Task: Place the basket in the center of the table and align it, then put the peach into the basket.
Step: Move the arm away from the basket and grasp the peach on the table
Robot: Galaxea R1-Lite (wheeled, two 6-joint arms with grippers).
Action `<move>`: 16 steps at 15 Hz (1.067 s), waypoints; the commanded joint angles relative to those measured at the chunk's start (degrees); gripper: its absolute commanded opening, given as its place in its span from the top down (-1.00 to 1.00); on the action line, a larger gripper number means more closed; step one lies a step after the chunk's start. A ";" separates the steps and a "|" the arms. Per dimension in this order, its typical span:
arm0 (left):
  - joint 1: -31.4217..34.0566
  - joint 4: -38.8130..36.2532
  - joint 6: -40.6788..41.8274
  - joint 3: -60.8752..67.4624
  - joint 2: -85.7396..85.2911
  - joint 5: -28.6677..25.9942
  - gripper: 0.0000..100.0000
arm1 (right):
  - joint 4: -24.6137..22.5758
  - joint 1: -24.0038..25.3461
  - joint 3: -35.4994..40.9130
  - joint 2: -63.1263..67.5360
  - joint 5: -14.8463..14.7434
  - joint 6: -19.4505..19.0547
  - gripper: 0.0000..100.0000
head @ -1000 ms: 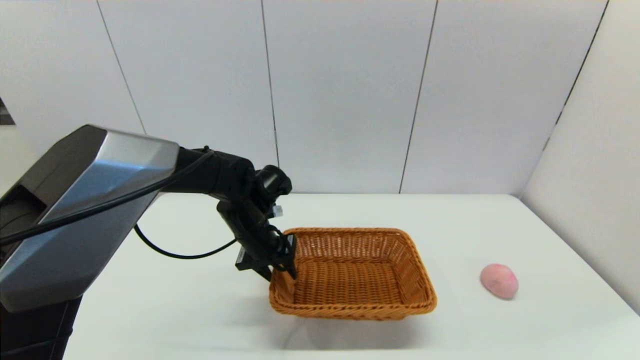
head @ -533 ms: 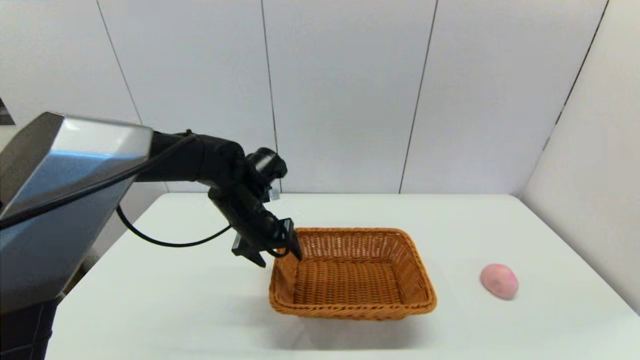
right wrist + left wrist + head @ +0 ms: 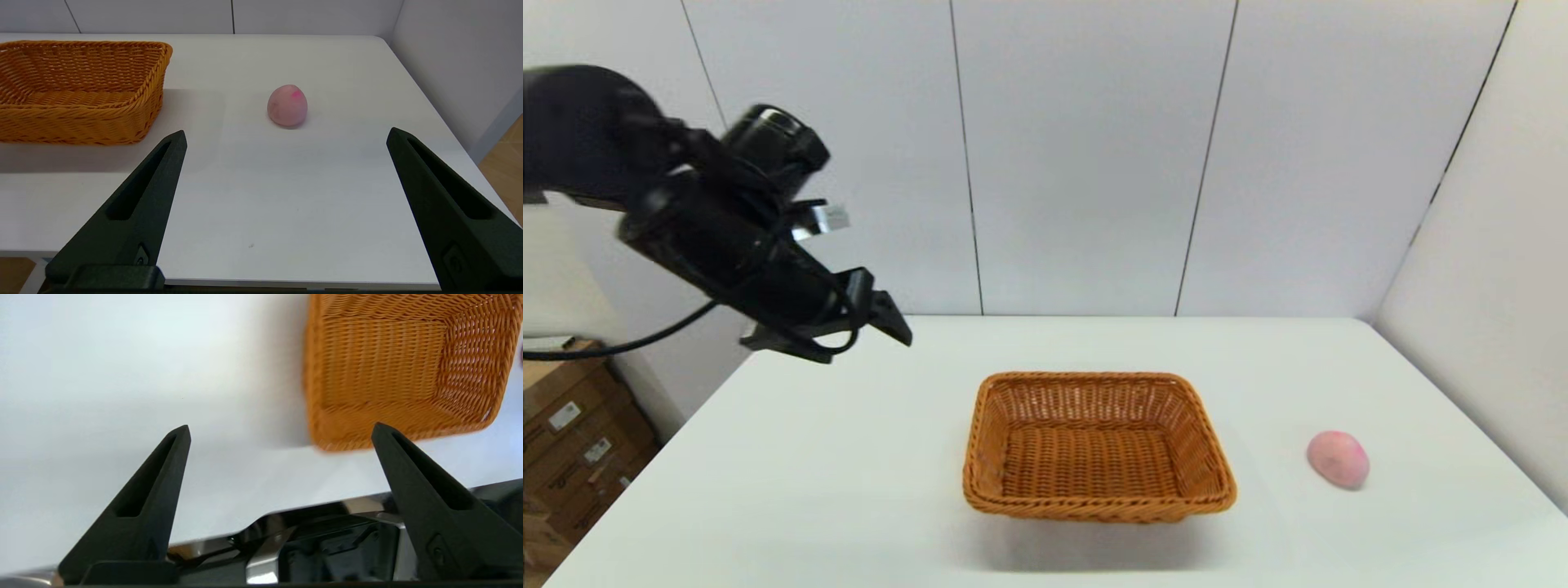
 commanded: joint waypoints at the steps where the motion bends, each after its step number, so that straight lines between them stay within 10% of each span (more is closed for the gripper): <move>1: 2.58 -8.98 2.47 34.17 -39.84 8.00 -1.00 | 0.00 0.08 0.01 -0.01 -0.04 -0.01 -1.00; 12: 3.19 -12.59 13.45 67.48 -85.10 26.99 -1.00 | 0.08 0.08 0.01 -0.01 -0.04 -0.01 -1.00; 16: 3.19 -31.92 18.29 76.00 -85.10 23.47 -1.00 | 0.00 0.08 0.01 -0.01 -0.04 0.07 -1.00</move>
